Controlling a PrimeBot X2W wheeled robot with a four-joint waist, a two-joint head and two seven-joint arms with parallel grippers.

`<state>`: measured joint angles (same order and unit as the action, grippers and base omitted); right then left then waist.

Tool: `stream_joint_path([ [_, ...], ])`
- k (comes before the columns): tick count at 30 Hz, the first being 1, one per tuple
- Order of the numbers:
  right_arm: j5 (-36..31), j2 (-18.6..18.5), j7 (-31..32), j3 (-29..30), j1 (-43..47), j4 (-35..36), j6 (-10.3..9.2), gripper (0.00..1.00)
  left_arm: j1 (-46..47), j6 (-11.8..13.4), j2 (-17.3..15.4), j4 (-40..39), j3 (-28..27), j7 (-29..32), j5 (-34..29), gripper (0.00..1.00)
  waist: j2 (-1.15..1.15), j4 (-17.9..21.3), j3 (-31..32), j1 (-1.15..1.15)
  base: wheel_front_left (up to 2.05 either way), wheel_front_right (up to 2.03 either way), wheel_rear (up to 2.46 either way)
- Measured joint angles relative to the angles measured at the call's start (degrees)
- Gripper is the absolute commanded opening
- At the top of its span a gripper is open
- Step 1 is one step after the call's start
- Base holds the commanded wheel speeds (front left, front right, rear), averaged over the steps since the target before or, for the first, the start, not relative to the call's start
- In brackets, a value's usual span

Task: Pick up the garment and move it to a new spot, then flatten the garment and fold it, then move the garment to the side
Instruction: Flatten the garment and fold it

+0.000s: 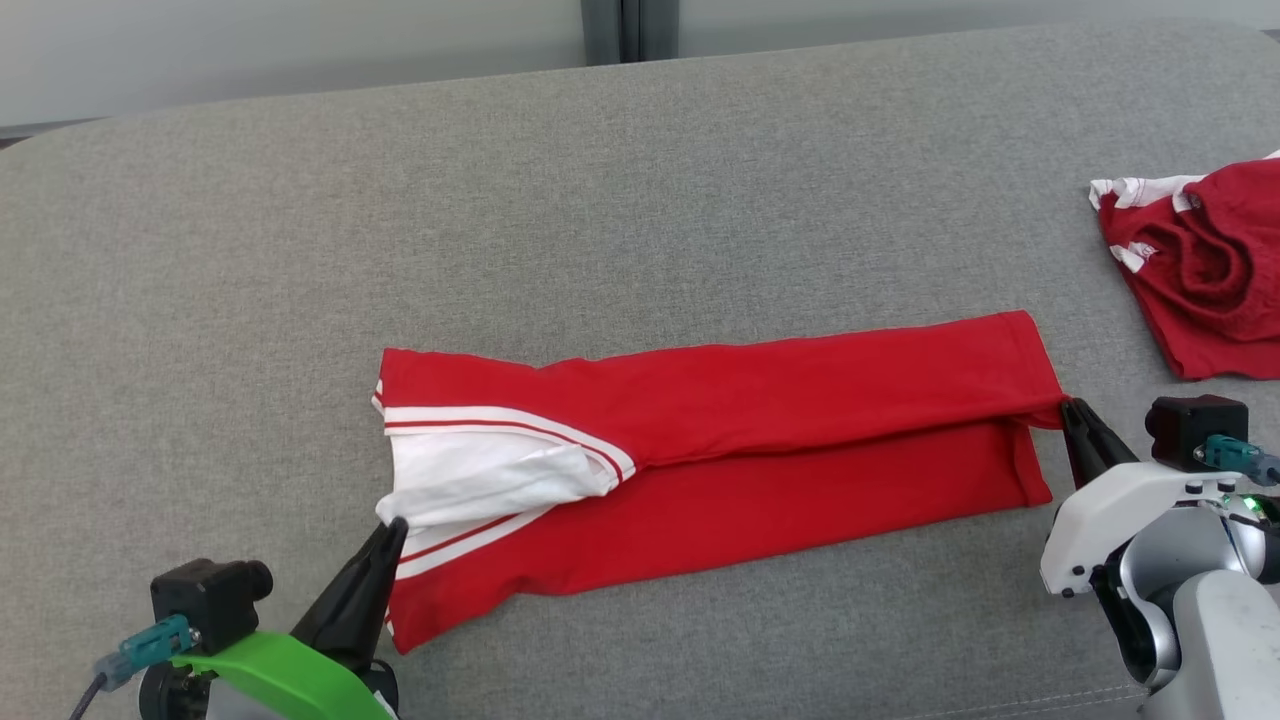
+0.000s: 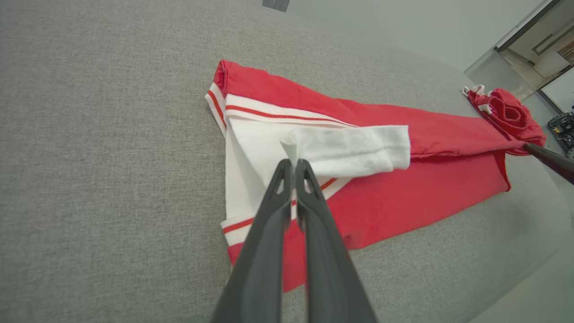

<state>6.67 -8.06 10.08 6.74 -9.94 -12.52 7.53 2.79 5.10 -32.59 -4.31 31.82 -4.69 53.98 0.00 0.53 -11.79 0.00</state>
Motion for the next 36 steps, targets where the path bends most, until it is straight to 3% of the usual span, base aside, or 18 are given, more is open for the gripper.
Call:
stream_joint_path([
  [4, 0.0, 0.8, 0.2, 0.1, 0.8, -0.4, 0.00, 0.00, -1.2, 0.0, 0.5, 1.8, 0.6, -0.3, 0.4, 0.00, 0.00, 0.3, 0.4, 0.00, 0.00, 0.00, 0.00],
  [5, -0.2, 1.1, 0.2, 0.0, 1.0, -0.7, 0.00, 0.02, -1.3, 0.0, 0.8, 2.4, 0.9, -0.4, 0.4, 0.14, 0.00, 0.3, 0.5, 0.00, 0.00, 0.00, 0.00],
  [6, -0.3, 1.3, 0.1, 0.0, 1.3, -1.1, 0.00, 0.27, -1.4, 0.0, 1.1, 2.9, 1.2, -0.4, 0.4, 0.66, 0.00, 0.4, 0.7, 0.00, 0.00, 0.00, 0.00],
  [7, -0.3, 1.5, 0.1, 0.0, 1.5, -1.3, 0.00, 0.61, -1.6, 0.0, 1.3, 3.2, 1.4, -0.4, 0.4, 1.00, 0.00, 0.4, 0.8, 0.00, 0.00, 0.00, 0.00],
  [8, -0.3, 1.7, -0.1, 0.2, 1.7, -1.5, 0.00, 1.00, -1.7, 0.3, 1.7, 3.6, 1.3, -0.6, 0.5, 1.00, 0.00, 0.5, 1.0, 0.00, 0.00, 0.00, 0.00],
  [18, -0.3, 3.4, -4.0, 6.4, 5.0, 0.1, 0.00, 1.00, -5.9, 5.1, 2.3, 2.8, -6.3, -8.8, 0.9, 1.00, 0.00, 0.2, 3.1, 0.00, 0.00, 0.00, 0.00],
  [25, 0.3, 4.3, -4.0, 7.4, 4.0, 0.6, 0.00, 1.00, -5.6, 8.0, 6.4, 1.5, -8.8, -10.1, -4.8, 1.00, 0.00, -0.5, 5.0, 0.00, 0.00, 0.00, 0.00],
  [30, 0.8, 3.9, -1.8, 5.6, 0.3, -3.9, 0.00, 1.00, -5.3, 8.3, 8.5, 2.6, -7.8, -10.3, -8.5, 1.00, 0.00, -1.3, 5.8, 0.00, 0.00, 0.00, 0.00],
  [36, 0.7, 1.1, 1.2, 4.6, -3.1, -12.8, 0.00, 1.00, -4.4, 8.0, 8.7, 3.7, -8.0, -10.3, -10.3, 1.00, 0.00, -3.3, 5.7, 0.00, 0.00, 0.00, 0.00],
])
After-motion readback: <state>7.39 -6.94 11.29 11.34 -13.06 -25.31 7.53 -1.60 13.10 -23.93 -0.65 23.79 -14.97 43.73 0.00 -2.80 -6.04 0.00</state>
